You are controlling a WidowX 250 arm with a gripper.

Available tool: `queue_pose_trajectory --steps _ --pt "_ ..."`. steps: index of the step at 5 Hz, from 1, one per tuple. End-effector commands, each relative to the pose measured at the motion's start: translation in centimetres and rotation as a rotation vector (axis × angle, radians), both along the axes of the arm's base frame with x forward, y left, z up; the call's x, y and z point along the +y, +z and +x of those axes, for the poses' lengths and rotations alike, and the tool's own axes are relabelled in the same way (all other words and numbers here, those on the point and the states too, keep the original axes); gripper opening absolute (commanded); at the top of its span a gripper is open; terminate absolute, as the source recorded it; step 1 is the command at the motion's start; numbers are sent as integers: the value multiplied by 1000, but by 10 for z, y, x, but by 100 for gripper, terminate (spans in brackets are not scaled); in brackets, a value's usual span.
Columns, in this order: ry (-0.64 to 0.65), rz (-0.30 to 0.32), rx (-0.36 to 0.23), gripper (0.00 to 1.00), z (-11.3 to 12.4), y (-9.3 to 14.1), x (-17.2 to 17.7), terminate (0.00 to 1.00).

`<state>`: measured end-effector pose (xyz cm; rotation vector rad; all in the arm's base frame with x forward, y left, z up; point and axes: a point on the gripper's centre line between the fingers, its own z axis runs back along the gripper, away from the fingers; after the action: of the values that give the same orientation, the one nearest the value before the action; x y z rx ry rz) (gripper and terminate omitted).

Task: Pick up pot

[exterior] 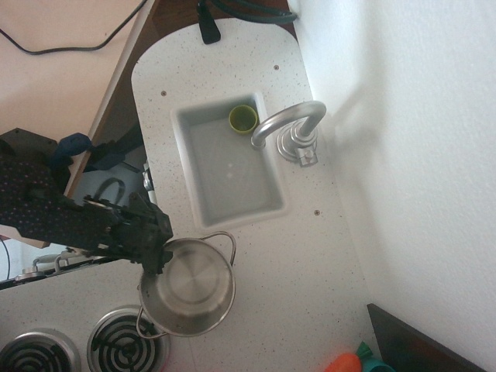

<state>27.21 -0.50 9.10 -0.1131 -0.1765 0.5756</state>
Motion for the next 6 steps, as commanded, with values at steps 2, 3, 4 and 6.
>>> queue_pose_trajectory --steps 2,3,4,6 --pt "-16 -50 -56 0 14 -13 -8 0" --pt "-22 -45 -63 0 15 -15 -12 0" --pt "-41 -33 -65 0 16 -16 -16 0" --pt "-57 -23 -71 0 17 -14 -21 0"
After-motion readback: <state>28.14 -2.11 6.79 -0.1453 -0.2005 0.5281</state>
